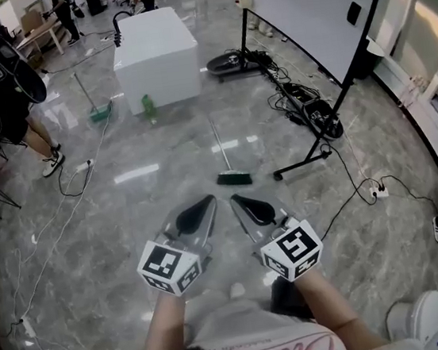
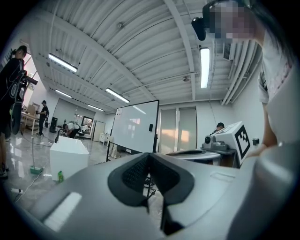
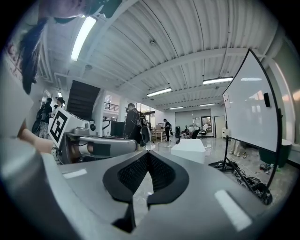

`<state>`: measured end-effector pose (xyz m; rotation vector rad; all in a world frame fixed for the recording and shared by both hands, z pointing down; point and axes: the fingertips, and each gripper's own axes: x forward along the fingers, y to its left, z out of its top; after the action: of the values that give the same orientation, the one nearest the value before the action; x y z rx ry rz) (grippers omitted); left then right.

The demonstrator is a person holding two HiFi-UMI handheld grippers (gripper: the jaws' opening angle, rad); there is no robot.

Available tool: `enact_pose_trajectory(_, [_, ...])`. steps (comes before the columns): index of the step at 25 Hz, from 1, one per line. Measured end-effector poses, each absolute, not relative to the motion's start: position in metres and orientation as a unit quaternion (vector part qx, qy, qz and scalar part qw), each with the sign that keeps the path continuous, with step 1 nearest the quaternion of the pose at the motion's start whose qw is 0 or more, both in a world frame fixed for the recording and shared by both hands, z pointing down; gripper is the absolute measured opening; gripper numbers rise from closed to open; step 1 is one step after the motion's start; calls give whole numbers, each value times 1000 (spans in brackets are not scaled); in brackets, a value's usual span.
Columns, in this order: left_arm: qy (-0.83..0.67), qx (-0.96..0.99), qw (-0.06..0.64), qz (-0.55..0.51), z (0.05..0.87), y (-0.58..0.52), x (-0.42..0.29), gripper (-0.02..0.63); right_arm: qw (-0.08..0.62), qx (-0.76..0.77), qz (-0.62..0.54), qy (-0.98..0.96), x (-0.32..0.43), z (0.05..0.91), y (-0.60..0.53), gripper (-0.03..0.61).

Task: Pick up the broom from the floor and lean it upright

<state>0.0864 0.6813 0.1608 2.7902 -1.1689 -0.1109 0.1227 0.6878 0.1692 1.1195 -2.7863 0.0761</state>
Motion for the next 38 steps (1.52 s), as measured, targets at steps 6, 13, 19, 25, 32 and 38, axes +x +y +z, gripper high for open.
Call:
enact_pose_trajectory(6, [-397, 916, 58, -31, 163, 667, 90, -2, 74, 361, 33, -929, 129, 175, 676, 2])
enact_pose_trajectory(13, [-399, 914, 67, -26, 170, 630, 79, -2, 82, 360, 44, -928, 122, 185, 641, 2])
enact_pose_trajectory(19, [-393, 917, 69, -21, 179, 567, 51, -2, 96, 368, 47, -924, 96, 198, 579, 2])
enact_pose_trajectory(25, [-371, 925, 76, -10, 186, 491, 10, -2, 103, 385, 50, -916, 53, 198, 500, 2])
enact_pose_trajectory(32, [-348, 933, 88, -12, 195, 424, -24, -2, 124, 389, 42, -912, 5, 206, 430, 2])
enact_pose_trajectory(38, [-348, 931, 108, -13, 206, 377, -39, -2, 143, 388, 65, -908, 2, 219, 381, 2])
